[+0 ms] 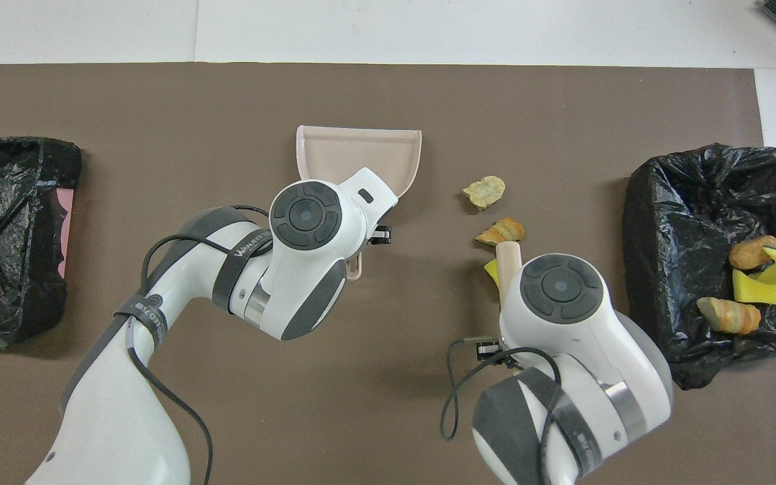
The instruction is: Sweep and dump trash in bin
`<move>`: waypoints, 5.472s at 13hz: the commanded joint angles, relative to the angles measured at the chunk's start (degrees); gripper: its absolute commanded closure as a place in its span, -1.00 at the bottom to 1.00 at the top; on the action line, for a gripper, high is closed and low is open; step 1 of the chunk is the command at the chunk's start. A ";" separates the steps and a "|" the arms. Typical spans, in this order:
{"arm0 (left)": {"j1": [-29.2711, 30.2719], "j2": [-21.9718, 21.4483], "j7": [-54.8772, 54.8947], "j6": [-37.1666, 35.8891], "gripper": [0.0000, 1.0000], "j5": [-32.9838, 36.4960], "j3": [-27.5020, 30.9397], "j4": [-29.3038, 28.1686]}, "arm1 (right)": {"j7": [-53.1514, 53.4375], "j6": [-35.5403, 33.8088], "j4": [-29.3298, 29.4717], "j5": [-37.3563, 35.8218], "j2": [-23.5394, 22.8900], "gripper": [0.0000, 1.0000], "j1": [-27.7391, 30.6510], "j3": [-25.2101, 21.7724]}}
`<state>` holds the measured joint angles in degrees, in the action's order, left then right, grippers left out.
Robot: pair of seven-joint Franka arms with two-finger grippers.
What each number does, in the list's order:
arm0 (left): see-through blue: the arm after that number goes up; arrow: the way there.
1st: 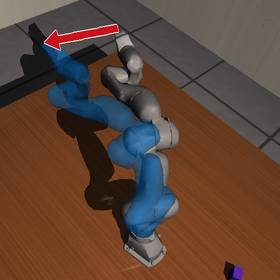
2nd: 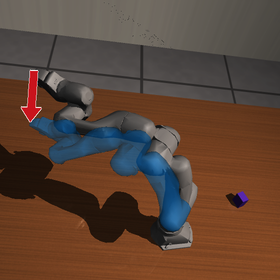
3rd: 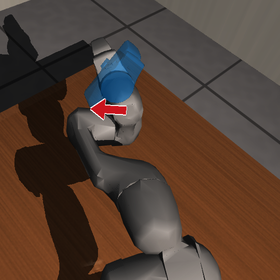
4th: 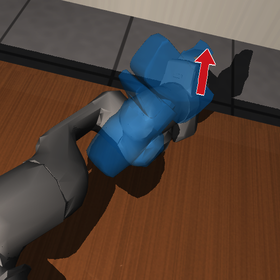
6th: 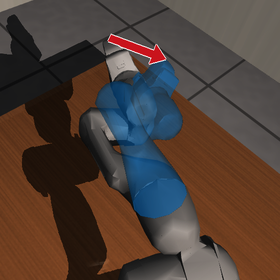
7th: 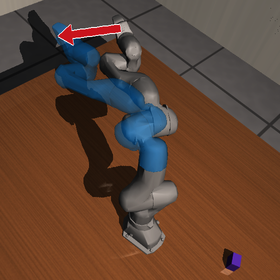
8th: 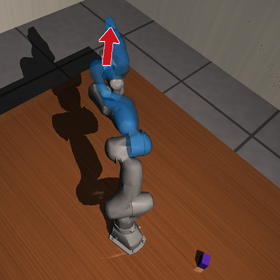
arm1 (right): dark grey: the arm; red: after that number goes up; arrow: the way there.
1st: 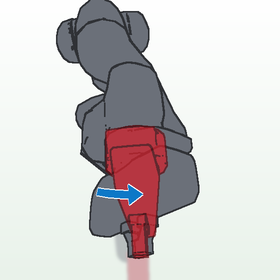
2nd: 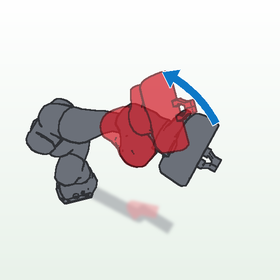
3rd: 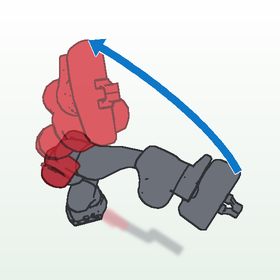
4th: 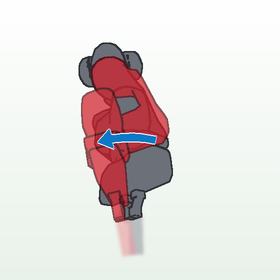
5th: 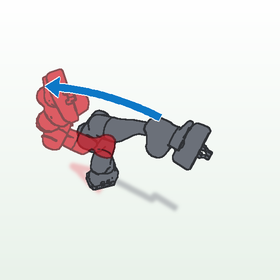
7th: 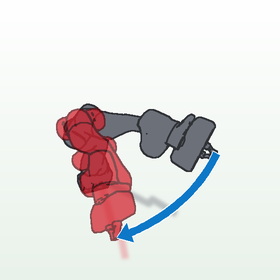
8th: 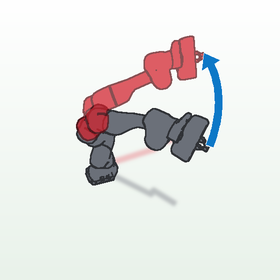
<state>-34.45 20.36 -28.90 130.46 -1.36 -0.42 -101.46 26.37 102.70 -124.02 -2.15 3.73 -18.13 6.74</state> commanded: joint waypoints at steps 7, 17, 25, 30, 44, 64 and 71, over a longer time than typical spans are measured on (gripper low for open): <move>5.61 -3.05 19.47 -3.19 1.00 0.13 -0.10 -0.93 | -12.47 12.25 2.11 -8.57 -8.02 1.00 12.59 0.73; 8.17 -3.40 49.94 -8.89 1.00 0.13 -0.02 -0.94 | -21.09 11.57 12.48 -8.05 -17.79 1.00 10.40 0.91; 8.96 -5.68 75.04 -16.82 1.00 0.92 0.16 -3.57 | -14.95 8.92 14.42 -1.03 -18.76 1.00 3.90 1.00; 6.69 -10.15 77.94 -12.10 1.00 5.91 0.07 -12.15 | -10.90 8.84 16.52 9.15 -19.90 1.00 -4.44 1.09; 6.50 -12.45 77.68 -6.45 1.00 7.95 0.07 -17.37 | -8.08 -6.99 12.43 5.67 -9.28 1.00 7.90 0.56; 6.41 -12.98 77.68 -6.10 1.00 7.95 -0.02 -18.34 | -6.41 12.70 14.84 13.90 -20.86 1.00 -6.64 1.17; 7.20 -12.81 78.20 -5.57 1.00 7.95 -0.02 -18.25 | -10.81 10.34 14.95 12.28 -21.22 1.00 -7.10 0.65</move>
<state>-27.42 9.50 48.42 123.39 5.33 -0.76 -117.06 17.50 114.93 -108.73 11.95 -16.97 -26.43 7.35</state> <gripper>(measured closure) 0.687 0.744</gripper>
